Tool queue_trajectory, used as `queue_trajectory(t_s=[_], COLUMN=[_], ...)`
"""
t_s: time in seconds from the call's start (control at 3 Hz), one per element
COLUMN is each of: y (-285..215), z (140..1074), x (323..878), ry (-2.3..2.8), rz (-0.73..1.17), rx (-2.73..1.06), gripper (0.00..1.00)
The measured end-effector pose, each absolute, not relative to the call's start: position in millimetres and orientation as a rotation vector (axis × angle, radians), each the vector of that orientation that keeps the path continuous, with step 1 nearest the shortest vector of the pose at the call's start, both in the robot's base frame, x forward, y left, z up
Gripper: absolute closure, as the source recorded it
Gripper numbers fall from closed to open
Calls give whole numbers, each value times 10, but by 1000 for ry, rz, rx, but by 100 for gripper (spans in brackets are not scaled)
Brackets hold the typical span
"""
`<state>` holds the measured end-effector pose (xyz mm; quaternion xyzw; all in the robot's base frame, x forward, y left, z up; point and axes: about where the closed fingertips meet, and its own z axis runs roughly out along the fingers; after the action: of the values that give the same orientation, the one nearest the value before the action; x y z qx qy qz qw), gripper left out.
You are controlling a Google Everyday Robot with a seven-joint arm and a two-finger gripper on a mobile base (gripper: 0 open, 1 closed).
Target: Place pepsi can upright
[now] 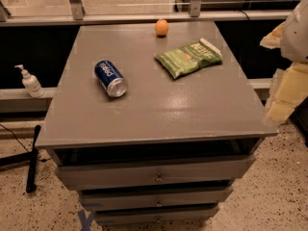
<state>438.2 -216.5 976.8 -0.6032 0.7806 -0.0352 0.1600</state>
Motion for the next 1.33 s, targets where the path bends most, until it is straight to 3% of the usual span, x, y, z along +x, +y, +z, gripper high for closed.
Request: queue_trajectory(t_s=[0.67,1.33], y=[-2049,-1157], z=[9725,9546], x=[4490,5094], ry=[2234,2263], rz=[-52,86], rx=[-1695,-1543], gripper=[0,0])
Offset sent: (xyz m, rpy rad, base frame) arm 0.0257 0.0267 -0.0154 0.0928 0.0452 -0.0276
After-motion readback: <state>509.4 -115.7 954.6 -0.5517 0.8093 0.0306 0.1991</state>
